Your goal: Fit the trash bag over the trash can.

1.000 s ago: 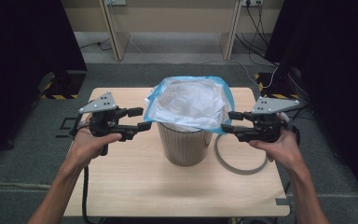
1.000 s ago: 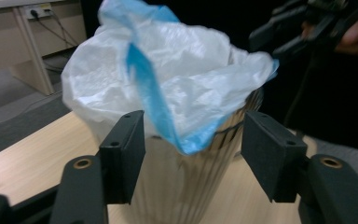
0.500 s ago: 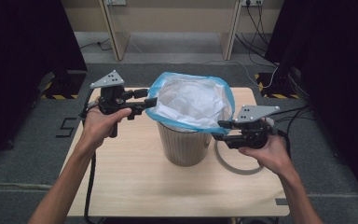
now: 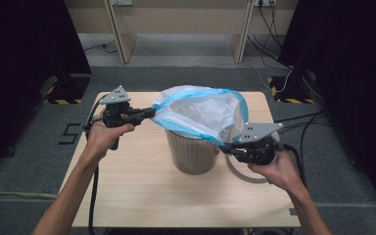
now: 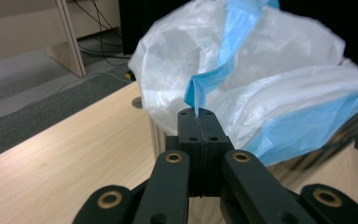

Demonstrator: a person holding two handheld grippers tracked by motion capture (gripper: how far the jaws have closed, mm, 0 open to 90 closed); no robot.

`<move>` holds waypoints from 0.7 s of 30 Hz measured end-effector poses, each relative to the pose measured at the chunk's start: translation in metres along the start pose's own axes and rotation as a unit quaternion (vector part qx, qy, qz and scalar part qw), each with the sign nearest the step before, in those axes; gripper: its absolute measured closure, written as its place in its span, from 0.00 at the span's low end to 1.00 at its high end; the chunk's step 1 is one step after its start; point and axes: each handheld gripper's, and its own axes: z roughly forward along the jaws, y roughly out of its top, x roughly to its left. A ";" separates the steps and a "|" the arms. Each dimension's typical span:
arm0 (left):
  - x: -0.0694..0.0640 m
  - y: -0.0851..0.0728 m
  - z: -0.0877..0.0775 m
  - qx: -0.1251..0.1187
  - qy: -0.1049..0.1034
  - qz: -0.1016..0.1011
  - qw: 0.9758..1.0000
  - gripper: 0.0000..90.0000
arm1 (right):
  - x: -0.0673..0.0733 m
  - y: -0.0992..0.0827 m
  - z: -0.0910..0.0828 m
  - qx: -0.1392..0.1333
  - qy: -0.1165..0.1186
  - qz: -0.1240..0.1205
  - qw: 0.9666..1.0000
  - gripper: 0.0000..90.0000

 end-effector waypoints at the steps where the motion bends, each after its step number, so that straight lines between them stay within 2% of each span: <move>1: 0.000 -0.003 0.000 0.000 -0.003 -0.003 1.000 1.00 | 0.002 -0.001 0.003 0.004 0.002 -0.002 1.000 0.99; 5: -0.001 -0.011 -0.003 0.007 -0.014 0.003 1.000 1.00 | 0.009 -0.003 0.013 0.015 0.021 -0.014 1.000 0.99; 8: 0.003 -0.014 -0.008 0.010 -0.002 0.003 1.000 1.00 | 0.011 -0.006 0.017 0.026 0.023 -0.017 0.999 0.99; 11: 0.007 -0.018 -0.007 0.010 0.006 -0.003 1.000 1.00 | 0.006 -0.011 0.023 0.028 0.027 0.000 0.999 0.99; 13: 0.008 -0.018 -0.003 0.005 0.008 -0.010 1.000 0.99 | 0.004 -0.014 0.025 0.025 0.035 0.015 0.999 0.84; 16: 0.007 -0.016 -0.001 -0.007 -0.003 -0.020 1.000 0.93 | 0.001 -0.016 0.017 0.010 0.025 0.032 0.999 0.66; 19: 0.005 -0.012 -0.003 -0.012 -0.007 -0.018 1.000 0.82 | -0.006 -0.017 -0.004 -0.021 0.011 0.052 0.998 0.59; 21: 0.003 -0.008 -0.004 -0.017 -0.010 -0.017 1.000 0.71 | -0.015 -0.016 -0.019 -0.038 -0.003 0.064 0.997 0.57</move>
